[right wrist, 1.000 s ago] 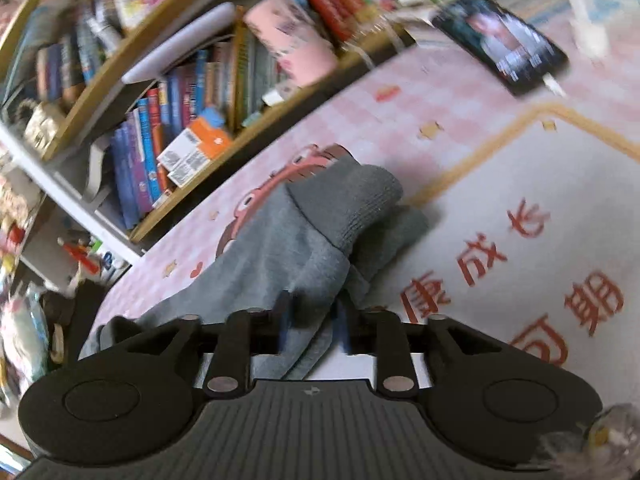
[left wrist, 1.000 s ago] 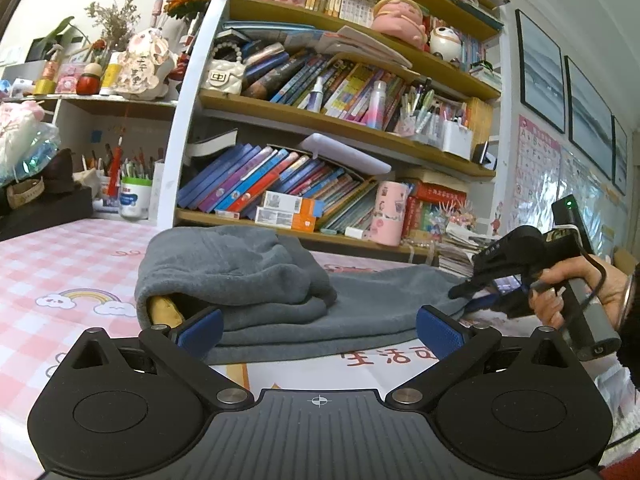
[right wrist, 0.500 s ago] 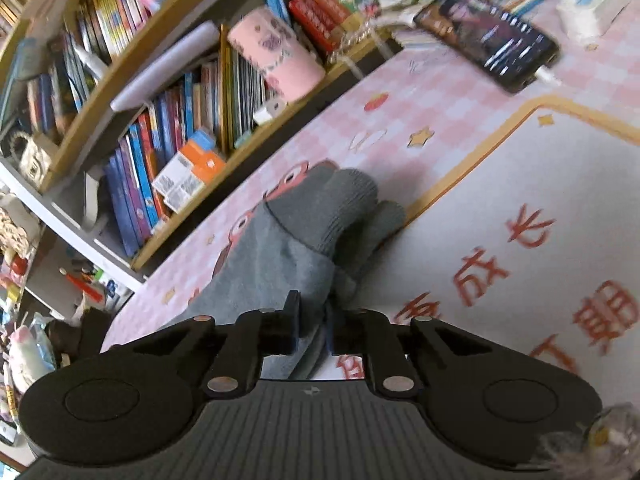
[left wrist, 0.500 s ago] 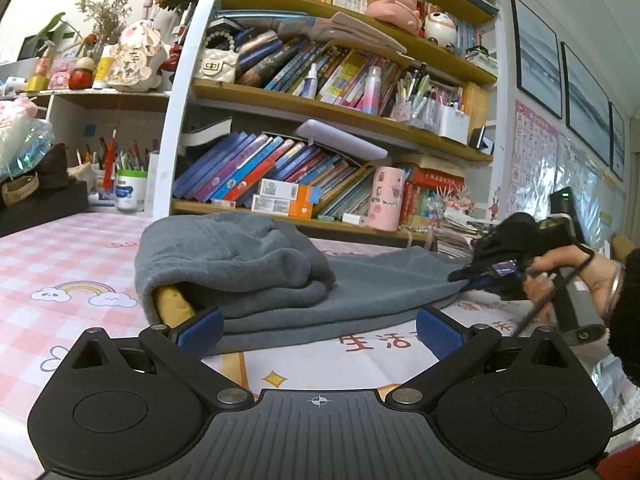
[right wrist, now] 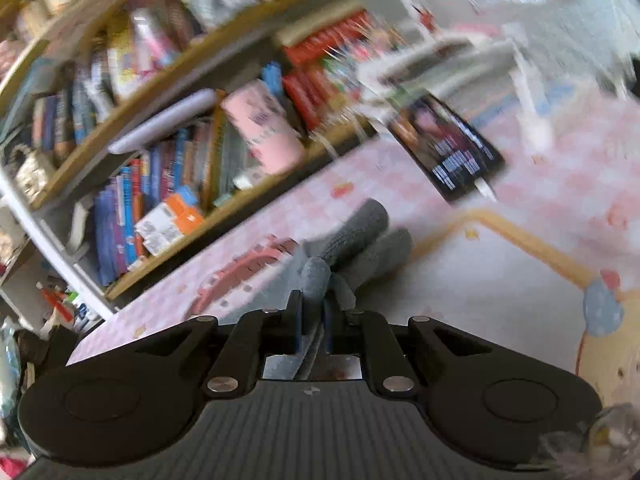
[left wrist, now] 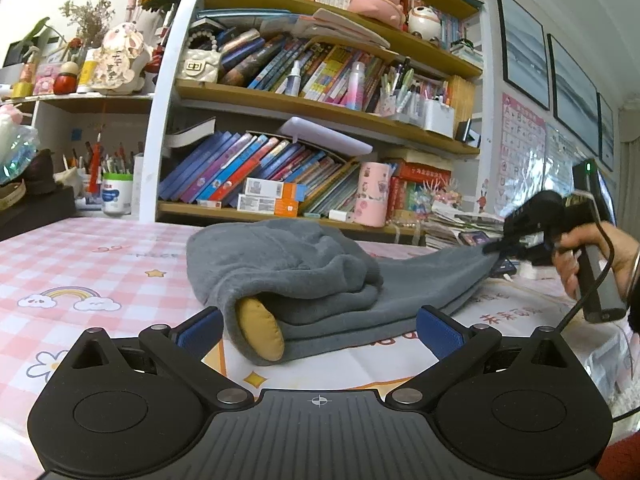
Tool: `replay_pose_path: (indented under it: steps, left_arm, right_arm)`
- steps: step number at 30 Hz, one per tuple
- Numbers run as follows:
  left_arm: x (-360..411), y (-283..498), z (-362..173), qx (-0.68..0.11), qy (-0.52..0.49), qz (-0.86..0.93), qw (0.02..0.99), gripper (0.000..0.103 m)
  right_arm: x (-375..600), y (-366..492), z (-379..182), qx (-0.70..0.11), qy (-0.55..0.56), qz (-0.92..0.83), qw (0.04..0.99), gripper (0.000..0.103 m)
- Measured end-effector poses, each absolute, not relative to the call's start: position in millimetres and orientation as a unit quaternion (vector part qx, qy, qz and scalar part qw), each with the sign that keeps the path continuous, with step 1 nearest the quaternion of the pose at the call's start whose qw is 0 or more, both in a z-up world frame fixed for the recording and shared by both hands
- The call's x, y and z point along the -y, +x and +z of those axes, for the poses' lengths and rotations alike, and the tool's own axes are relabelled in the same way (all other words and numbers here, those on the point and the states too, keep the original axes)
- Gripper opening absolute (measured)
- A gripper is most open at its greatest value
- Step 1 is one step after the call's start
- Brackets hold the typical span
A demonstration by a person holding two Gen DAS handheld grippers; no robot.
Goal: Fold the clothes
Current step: 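Carry the held sleeve end up and over the stack with the right tool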
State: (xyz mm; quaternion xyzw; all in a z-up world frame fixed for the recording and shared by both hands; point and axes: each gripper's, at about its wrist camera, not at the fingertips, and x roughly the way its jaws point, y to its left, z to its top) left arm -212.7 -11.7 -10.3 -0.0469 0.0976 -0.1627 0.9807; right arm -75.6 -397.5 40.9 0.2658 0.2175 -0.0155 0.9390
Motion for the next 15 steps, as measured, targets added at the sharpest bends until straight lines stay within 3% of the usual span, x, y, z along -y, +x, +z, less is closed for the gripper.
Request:
replay_pose_path:
  steps: [9,13,15]
  left_arm:
    - [11,-213,-9,-0.095,-0.047,-0.169,0.98,0.103]
    - [12,-214,-10,-0.096,-0.045,-0.172,0.979,0.103]
    - [12,-214,-10,-0.097,-0.044,-0.173,0.979,0.103]
  right_arm:
    - [289,-112,119,-0.1,0.062,0.117,0.986,0.009]
    - [224,-140,128,-0.027,-0.042,0.256,0.965,0.004]
    - [186,-145,125,-0.039,-0.121,0.318,0.94,0.004]
